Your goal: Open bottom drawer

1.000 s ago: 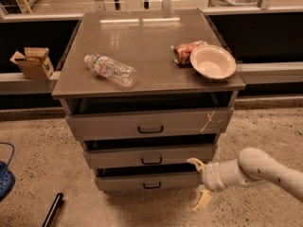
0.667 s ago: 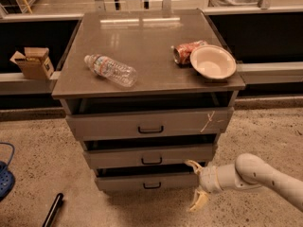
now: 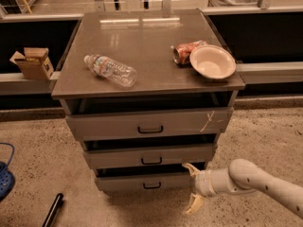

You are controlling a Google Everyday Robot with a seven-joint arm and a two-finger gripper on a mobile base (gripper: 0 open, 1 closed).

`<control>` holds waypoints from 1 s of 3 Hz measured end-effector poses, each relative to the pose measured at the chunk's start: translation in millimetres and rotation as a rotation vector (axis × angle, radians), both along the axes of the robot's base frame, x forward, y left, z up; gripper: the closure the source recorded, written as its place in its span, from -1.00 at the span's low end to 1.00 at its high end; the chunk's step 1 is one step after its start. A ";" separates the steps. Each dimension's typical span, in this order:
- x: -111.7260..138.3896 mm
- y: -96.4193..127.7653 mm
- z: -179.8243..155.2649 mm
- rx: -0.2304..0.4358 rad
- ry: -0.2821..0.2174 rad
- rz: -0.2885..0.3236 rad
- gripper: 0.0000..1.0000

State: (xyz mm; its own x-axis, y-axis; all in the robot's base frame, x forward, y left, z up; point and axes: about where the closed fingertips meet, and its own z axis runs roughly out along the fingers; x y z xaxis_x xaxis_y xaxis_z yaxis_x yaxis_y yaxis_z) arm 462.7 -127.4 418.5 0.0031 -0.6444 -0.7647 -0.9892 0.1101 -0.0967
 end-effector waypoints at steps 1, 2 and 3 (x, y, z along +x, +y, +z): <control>24.5 4.4 -27.8 -0.023 -0.126 -0.014 -1.00; 55.9 5.3 -38.6 0.111 -0.265 -0.072 -1.00; 70.5 -0.2 -60.1 0.154 -0.327 -0.081 -1.00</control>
Offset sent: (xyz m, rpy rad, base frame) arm 0.0291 -0.0093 -0.0157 0.5391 -0.4481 0.2741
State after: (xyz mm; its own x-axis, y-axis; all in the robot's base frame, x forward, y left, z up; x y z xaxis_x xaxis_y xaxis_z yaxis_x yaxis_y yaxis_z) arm 533.1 -127.5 358.3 0.2168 -0.5305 -0.8195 -0.8961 0.2250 -0.3827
